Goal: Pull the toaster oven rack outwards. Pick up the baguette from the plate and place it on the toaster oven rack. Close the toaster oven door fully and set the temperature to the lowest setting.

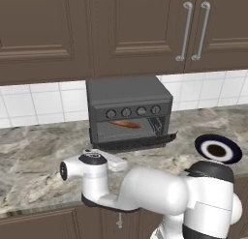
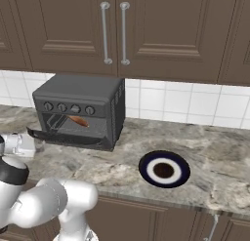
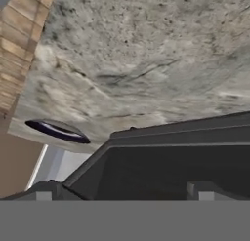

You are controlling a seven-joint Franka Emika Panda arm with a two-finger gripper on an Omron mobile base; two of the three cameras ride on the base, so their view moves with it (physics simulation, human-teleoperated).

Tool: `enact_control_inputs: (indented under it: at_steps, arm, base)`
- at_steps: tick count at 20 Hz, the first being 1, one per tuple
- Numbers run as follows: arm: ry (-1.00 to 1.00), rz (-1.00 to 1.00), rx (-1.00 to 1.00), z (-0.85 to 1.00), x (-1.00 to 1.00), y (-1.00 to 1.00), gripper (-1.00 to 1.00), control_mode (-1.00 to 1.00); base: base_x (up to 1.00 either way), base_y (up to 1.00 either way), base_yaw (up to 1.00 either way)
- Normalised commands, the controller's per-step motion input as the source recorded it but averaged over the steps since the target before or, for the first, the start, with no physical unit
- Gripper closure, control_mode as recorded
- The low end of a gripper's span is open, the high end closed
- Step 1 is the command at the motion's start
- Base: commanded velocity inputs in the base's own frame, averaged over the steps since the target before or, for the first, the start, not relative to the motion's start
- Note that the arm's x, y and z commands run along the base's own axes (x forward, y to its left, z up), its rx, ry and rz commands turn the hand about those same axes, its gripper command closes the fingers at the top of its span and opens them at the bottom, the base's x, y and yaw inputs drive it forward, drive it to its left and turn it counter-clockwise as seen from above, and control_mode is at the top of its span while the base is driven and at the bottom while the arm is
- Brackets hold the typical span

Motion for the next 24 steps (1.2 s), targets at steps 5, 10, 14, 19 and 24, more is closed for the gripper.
enact_control_inputs:
  at_steps: [5, 10, 14, 19, 24]
  arm:
    - [-0.01, 0.00, 0.00, 0.00, 0.56, -0.58, -1.00, -1.00]
    - [-0.01, 0.00, 0.00, 0.00, 0.78, -0.50, -1.00, -1.00]
    - [-0.06, 0.00, 0.00, 0.00, 0.82, -0.50, -1.00, -1.00]
    - [-0.14, 0.00, 0.03, 0.00, 0.72, -0.47, -1.00, -1.00]
    - [-0.17, 0.00, 0.05, 0.04, 0.24, -0.61, -1.00, -1.00]
  base:
    - [0.00, 0.00, 0.00]
    - [0.00, 0.00, 0.00]
    - [0.00, 0.00, 0.00]
    - [0.00, 0.00, 0.00]
    - [0.00, 0.00, 0.00]
